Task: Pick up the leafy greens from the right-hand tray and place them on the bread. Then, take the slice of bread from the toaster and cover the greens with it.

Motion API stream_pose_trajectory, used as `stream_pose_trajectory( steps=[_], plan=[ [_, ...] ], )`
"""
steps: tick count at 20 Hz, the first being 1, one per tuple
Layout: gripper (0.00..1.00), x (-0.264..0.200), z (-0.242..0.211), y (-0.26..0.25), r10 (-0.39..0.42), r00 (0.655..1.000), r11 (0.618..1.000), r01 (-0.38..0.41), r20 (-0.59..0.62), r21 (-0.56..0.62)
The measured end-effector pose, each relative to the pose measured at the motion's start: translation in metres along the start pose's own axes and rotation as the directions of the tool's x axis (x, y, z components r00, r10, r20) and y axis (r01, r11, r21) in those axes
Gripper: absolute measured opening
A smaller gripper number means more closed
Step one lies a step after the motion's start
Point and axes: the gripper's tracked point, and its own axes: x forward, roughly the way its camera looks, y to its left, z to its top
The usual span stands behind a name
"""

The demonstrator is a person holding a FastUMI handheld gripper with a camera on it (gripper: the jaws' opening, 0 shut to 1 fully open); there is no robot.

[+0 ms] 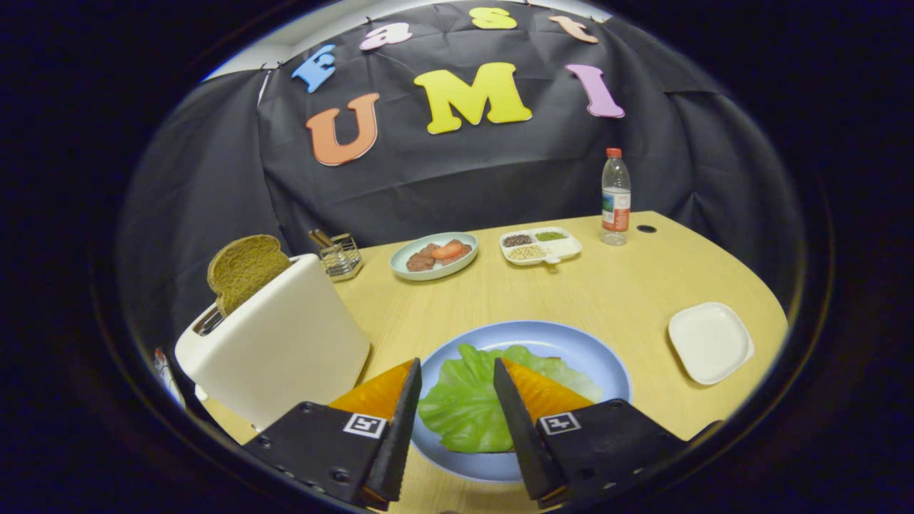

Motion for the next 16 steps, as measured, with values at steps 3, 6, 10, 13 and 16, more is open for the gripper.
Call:
stream_pose_trajectory(
  steps=[3,6,10,13,16],
  plan=[
    [0.78,-0.018,0.015,-0.006,-0.024,0.997,1.0,0.025,0.076,-0.014],
    [0.92,-0.044,0.032,-0.012,-0.045,0.986,0.998,0.051,0.163,-0.029],
    [0.96,-0.081,0.052,-0.016,-0.069,0.965,0.995,0.085,0.254,-0.052],
    [0.96,-0.107,0.072,-0.007,-0.079,0.949,0.991,0.107,0.305,-0.076],
    [0.96,-0.124,0.087,0.022,-0.049,0.937,0.99,0.091,0.347,-0.107]
  ],
)
